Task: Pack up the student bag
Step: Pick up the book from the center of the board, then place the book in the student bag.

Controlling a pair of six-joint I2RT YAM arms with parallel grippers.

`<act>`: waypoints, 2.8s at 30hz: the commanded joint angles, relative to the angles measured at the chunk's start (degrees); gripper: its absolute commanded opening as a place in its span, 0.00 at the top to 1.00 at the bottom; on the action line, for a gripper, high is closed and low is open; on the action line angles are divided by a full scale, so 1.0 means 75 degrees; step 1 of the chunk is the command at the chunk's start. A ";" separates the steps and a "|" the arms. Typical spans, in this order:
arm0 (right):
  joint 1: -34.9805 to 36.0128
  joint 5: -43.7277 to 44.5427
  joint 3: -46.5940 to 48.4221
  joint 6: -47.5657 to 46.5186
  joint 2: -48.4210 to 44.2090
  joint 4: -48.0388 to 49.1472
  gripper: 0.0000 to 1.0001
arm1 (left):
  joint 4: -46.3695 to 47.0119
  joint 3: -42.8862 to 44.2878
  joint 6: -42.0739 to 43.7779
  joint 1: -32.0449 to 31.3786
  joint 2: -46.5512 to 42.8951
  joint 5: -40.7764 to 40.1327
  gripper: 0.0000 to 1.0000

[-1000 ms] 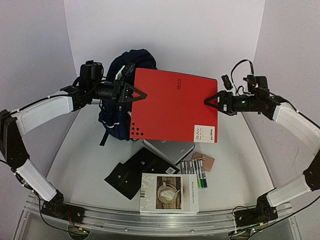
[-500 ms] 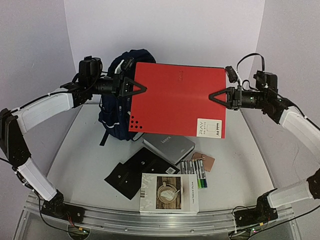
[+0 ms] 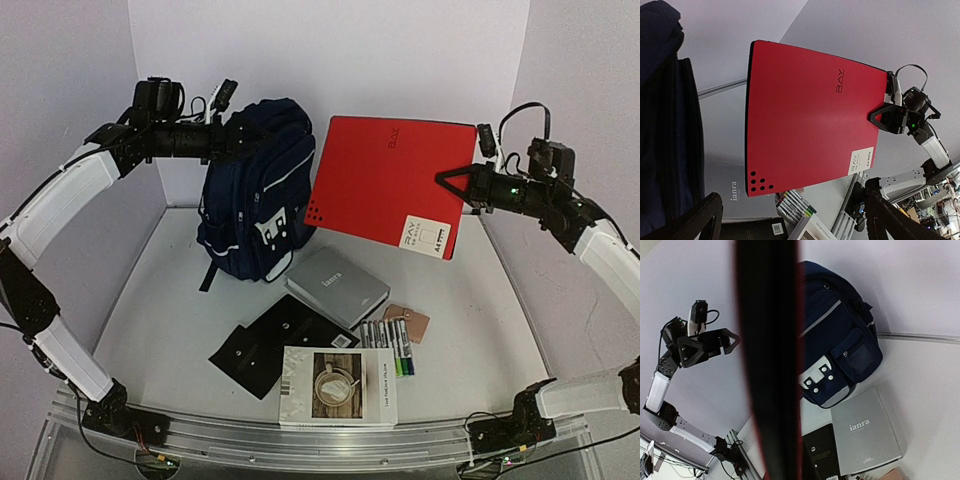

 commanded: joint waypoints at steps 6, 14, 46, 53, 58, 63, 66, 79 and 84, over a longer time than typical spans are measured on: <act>0.0019 0.1095 0.0676 0.0305 -0.0394 0.0547 1.00 | -0.1797 0.0904 0.0504 0.0413 -0.0557 -0.3893 0.00; 0.0035 0.1223 0.0867 0.0766 -0.0333 0.0582 1.00 | -0.1927 0.0882 0.0966 0.0407 -0.0186 -0.4681 0.00; 0.1681 0.3265 0.2718 0.2610 0.0770 0.1921 1.00 | 0.0277 0.0972 0.0139 0.1393 0.0826 -0.4158 1.00; 0.2056 0.3364 0.3116 0.3164 0.1061 0.2092 1.00 | 0.1096 0.0110 -0.0807 0.0392 0.0190 -0.5583 1.00; 0.2580 0.3669 0.3094 0.3418 0.1456 0.2084 1.00 | 0.0940 0.0348 -0.1034 -0.0381 0.0300 -0.6441 1.00; 0.2973 0.3775 0.3214 0.3626 0.2112 0.1620 1.00 | 0.1009 -0.0020 -0.1194 -0.0431 0.0117 -0.6458 1.00; 0.3348 0.4643 0.3743 0.3248 0.2531 0.0258 1.00 | 0.1166 -0.0409 -0.1049 -0.0437 -0.0161 -0.6370 1.00; 0.4630 0.8816 0.5429 0.2583 0.3349 -0.4097 1.00 | 0.1843 -0.1409 0.0065 -0.0431 -0.0997 -0.5535 1.00; 0.5031 0.9135 0.6427 0.2601 0.4067 -0.4635 1.00 | 0.1804 -0.1500 0.0276 -0.0431 -0.1034 -0.4830 1.00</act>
